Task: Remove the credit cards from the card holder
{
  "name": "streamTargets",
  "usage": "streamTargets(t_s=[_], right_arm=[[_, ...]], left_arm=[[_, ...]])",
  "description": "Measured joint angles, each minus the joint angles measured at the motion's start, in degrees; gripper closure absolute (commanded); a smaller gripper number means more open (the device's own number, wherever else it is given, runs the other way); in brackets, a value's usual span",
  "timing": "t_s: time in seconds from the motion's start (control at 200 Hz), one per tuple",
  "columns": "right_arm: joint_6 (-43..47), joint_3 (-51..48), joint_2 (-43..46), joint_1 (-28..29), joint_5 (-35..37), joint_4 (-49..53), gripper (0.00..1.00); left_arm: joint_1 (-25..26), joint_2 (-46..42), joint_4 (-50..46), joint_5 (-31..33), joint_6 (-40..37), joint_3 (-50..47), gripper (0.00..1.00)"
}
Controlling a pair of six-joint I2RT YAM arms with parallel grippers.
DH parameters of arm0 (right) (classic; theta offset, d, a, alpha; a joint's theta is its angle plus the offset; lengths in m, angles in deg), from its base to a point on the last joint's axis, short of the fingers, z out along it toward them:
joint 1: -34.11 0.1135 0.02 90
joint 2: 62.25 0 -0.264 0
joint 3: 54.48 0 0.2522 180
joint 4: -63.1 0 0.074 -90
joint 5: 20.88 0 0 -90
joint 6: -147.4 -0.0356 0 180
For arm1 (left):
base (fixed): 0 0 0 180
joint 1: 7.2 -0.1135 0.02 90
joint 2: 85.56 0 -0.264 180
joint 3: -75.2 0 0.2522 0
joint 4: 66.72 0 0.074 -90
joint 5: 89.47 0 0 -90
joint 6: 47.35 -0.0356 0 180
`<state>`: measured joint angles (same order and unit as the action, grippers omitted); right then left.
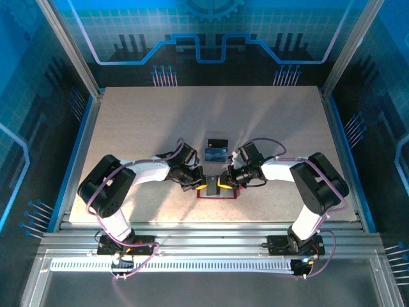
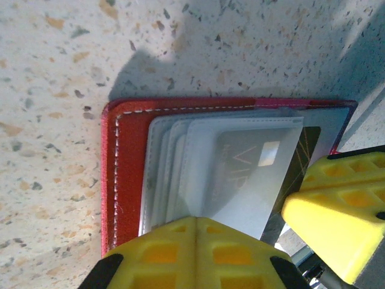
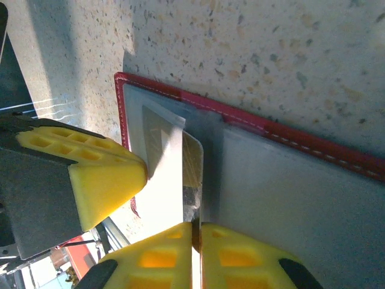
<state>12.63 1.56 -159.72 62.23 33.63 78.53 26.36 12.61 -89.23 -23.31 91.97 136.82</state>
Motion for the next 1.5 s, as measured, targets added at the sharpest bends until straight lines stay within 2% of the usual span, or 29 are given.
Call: streamTargets(t_s=[0.775, 0.976, 1.221, 1.501], right_arm=[[8.7, -0.98, 7.65, -5.7, 1.09, 12.46, 0.93], [8.57, -0.98, 7.69, -5.68, 0.96, 12.37, 0.93], [5.55, -1.01, 7.43, -4.26, 0.68, 9.05, 0.86], [3.82, -1.36, 7.02, -2.99, 0.72, 7.63, 0.85]], left_arm=[[0.0, 0.0, -0.02, 0.02, -0.2, 0.0, 0.97], [0.0, 0.0, -0.02, 0.02, -0.2, 0.0, 0.97], [0.0, -0.2, -0.46, 0.04, -0.22, 0.0, 0.9], [0.04, -1.46, -4.11, 1.55, -0.42, 0.66, 0.84]])
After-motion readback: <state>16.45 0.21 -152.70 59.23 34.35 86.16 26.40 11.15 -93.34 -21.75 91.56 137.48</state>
